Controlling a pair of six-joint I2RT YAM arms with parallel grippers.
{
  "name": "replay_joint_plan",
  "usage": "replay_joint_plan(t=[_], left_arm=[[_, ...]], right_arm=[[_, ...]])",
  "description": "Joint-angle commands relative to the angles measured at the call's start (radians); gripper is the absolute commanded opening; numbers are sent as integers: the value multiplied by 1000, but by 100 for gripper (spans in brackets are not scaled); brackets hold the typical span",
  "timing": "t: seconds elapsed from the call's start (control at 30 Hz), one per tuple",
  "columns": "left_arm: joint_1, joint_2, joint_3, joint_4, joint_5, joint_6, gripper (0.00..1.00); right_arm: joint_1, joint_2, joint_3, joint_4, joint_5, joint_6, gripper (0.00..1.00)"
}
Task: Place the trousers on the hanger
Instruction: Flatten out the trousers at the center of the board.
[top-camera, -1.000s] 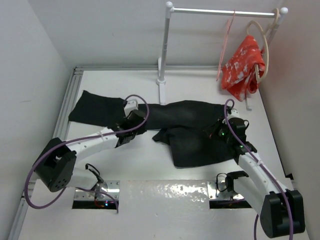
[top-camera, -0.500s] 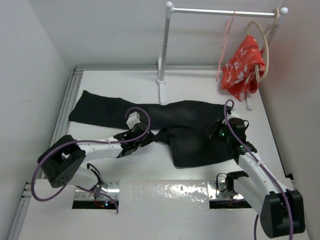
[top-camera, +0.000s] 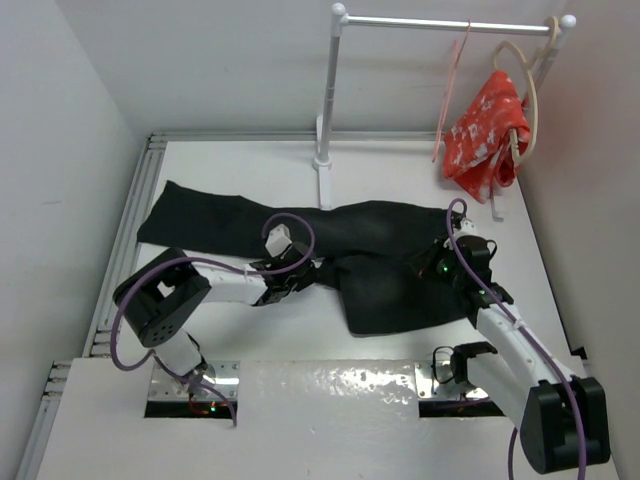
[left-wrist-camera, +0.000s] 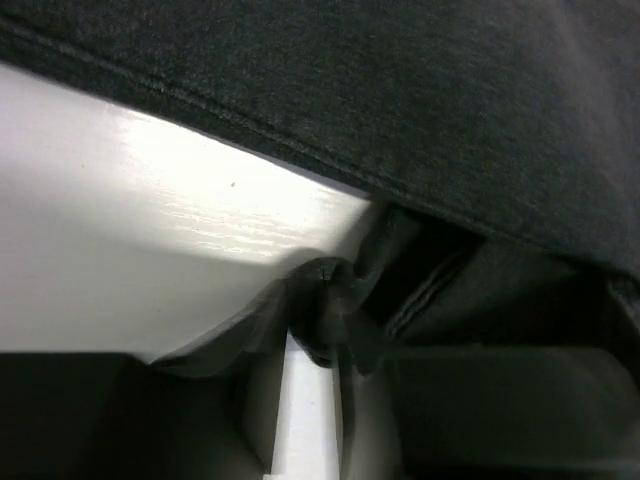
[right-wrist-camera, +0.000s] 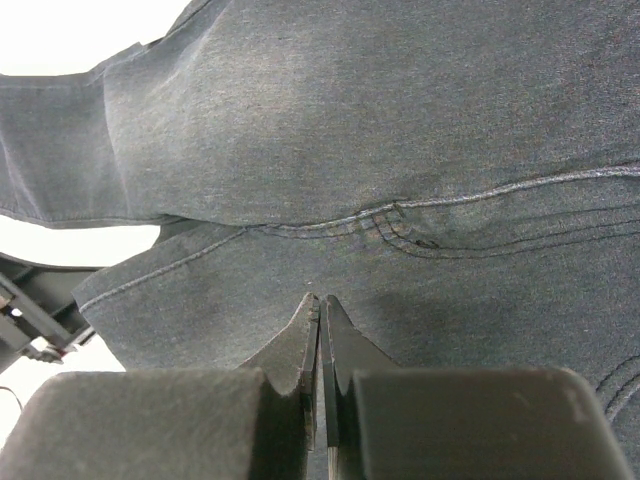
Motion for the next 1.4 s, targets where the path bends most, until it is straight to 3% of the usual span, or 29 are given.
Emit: replay_joint_plan(t=[0.0, 0.17, 0.3, 0.33, 0.43, 0.53, 0.67, 0.83, 0.9, 1.0, 1.2, 1.37], left_arm=[[-12, 23, 30, 4, 9, -4, 1], [-12, -168, 48, -100, -101, 92, 0], [-11, -404, 59, -252, -209, 183, 0], [-12, -455, 61, -287, -235, 206, 0], [-11, -683, 46, -419, -307, 220, 0], [-11, -791, 36, -484, -346, 224, 0], [-9, -912, 74, -725, -443, 192, 0], [-9, -1072, 120, -912, -608, 158, 0], [-9, -1142, 166, -936, -672, 215, 0], [-9, -1153, 286, -1020, -751, 230, 0], [-9, -1151, 472, -1414, -852, 21, 0], [3, -1314, 449, -1447, -872, -33, 0]], right_arm=[[8, 3, 26, 33, -9, -10, 0], [8, -14, 24, 8, 69, -12, 3], [8, -37, 43, -122, 303, 19, 30], [8, -55, 40, -125, 366, 31, 44], [6, -78, 24, -139, 461, 49, 57], [5, -75, 26, -165, 511, 66, 58], [-6, -57, 26, -234, 627, 95, 61], [-101, 12, -12, -205, 591, 146, 62], [-164, 35, -23, -202, 554, 154, 63], [-173, 31, -32, -199, 590, 154, 75], [-175, 35, -29, -168, 586, 152, 77], [-175, 43, -9, -165, 575, 132, 77]])
